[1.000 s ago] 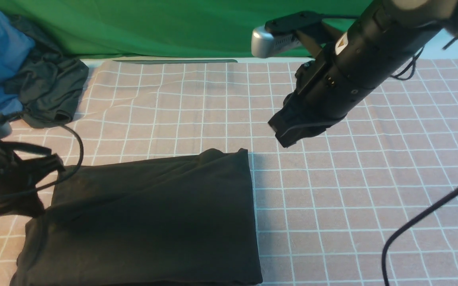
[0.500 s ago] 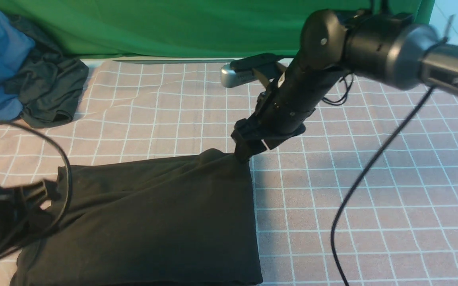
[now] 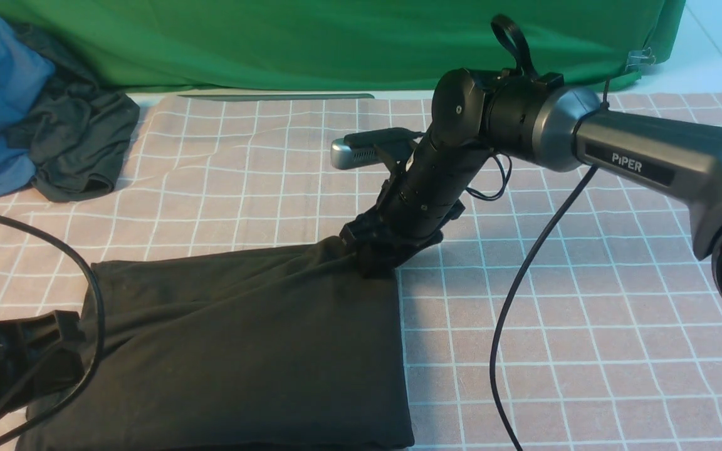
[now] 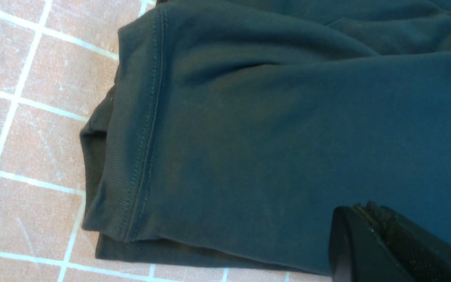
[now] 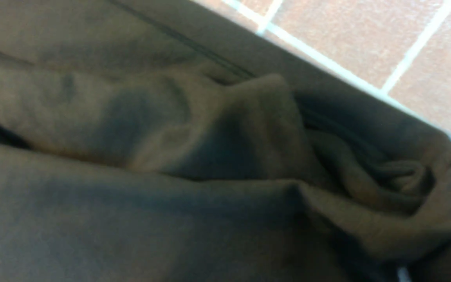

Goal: Fold a long-sleeved shirt over a pink coffee tablecloth.

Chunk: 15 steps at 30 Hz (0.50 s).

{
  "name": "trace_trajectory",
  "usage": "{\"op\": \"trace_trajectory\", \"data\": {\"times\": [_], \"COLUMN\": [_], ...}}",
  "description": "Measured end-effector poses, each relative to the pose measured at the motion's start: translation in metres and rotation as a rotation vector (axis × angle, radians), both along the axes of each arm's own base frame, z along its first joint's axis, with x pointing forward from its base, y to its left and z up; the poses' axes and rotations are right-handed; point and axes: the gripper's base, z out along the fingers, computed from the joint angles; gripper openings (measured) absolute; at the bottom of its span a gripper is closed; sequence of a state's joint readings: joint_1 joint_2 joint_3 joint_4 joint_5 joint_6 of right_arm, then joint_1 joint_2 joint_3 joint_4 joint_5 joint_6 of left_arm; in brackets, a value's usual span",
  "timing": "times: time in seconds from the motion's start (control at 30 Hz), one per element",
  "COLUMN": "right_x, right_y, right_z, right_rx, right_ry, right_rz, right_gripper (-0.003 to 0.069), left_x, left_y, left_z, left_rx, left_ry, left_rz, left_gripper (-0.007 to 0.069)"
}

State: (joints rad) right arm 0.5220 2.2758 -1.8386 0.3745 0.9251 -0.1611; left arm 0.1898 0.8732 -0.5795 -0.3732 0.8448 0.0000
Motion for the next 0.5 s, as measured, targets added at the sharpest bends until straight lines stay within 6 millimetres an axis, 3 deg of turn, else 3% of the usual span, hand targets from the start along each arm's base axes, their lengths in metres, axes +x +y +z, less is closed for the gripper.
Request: {"op": "trace_trajectory", "data": {"times": [0.03,0.1,0.27,0.47,0.5], "right_x": [0.000,0.001,0.010,0.037,0.043], "right_y": [0.000,0.000,-0.013,-0.057,-0.073], "right_z": [0.000,0.000,0.008,0.028,0.034], "right_rx": [0.000,0.000,0.002,-0.045,-0.079], "right_ry": [-0.003,-0.009,-0.009,-0.037,-0.047], "right_rz": [0.006,0.014,-0.002,-0.057,-0.074], "right_gripper": [0.0167,0.0096,0.0087,0.0087,0.0087], "left_x": [0.000,0.000,0.000,0.000,-0.001], "left_y": [0.000,0.000,0.000,0.000,0.000], "left_z": [0.000,0.000,0.000,0.000,0.000], "left_rx": [0.000,0.000,0.000,-0.001,-0.002], "left_ry": [0.000,0.000,0.000,0.005,0.006], "left_rz": [0.000,0.000,0.000,-0.002,-0.003], "left_gripper": [0.0013,0.0013,0.0013,0.0013,0.0013]}}
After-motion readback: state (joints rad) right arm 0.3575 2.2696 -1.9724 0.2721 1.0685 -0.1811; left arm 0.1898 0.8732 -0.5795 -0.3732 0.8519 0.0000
